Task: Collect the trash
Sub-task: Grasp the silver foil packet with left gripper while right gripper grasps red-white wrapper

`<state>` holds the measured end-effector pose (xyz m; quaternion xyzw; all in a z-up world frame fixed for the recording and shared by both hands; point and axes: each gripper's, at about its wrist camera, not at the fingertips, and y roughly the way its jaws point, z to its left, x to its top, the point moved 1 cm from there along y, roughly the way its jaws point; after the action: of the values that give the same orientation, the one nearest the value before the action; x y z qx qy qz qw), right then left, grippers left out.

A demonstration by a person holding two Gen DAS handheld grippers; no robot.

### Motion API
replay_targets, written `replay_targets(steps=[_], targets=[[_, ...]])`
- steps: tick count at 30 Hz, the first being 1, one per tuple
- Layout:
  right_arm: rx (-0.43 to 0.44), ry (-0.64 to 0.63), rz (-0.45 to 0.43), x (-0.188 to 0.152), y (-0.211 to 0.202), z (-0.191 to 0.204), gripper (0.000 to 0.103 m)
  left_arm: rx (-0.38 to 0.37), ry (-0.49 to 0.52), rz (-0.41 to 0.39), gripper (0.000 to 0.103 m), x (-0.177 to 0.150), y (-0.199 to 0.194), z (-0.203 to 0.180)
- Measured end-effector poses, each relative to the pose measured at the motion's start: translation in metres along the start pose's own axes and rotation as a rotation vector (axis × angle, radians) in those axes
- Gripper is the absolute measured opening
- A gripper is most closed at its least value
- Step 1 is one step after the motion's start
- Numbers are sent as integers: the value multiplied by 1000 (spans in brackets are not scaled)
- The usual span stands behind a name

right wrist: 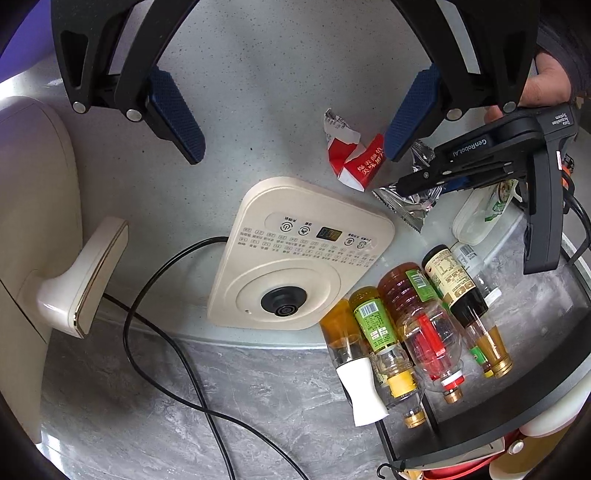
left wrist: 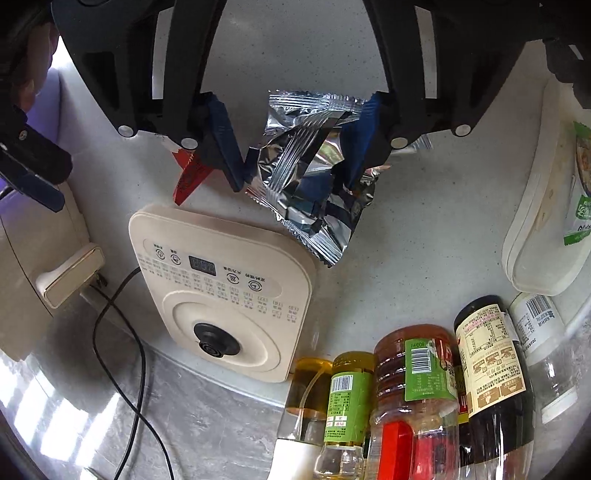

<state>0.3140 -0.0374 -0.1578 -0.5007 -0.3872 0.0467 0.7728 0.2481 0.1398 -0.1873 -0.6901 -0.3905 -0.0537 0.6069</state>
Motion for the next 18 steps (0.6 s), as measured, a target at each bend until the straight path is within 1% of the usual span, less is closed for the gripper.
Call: replay_targets(steps=[1,2,3,5,8,12,13,14,16,17,18], targets=[[10,-10,13,-1,4,3,94,-2,1,-1,41,1,-2,0],[21,-21,30,-2,9,6,90,1,3,-5,39,2,-4,0],[33,-32,50,-3,14,9,88,4,2,-16,38,3,-7,1],[45,-45,65,-5,18,12,78,2,-8,-29,38,5,-13,4],[61,-89,92,-7,29,22,70,6,-10,-42,37,7,-21,7],[65,-117,112,-9,44,30,66,4,-7,-55,38,8,-30,8],[60,-127,119,-10,48,32,58,5,-10,-55,38,7,-32,8],[49,-131,133,-11,52,32,44,3,-13,-53,38,7,-33,9],[38,-130,141,-10,55,30,27,3,-13,-54,38,5,-36,9],[49,-115,159,-9,55,27,27,3,-10,-55,38,4,-38,7],[60,-98,154,-9,51,24,26,3,-7,-56,38,4,-39,6]])
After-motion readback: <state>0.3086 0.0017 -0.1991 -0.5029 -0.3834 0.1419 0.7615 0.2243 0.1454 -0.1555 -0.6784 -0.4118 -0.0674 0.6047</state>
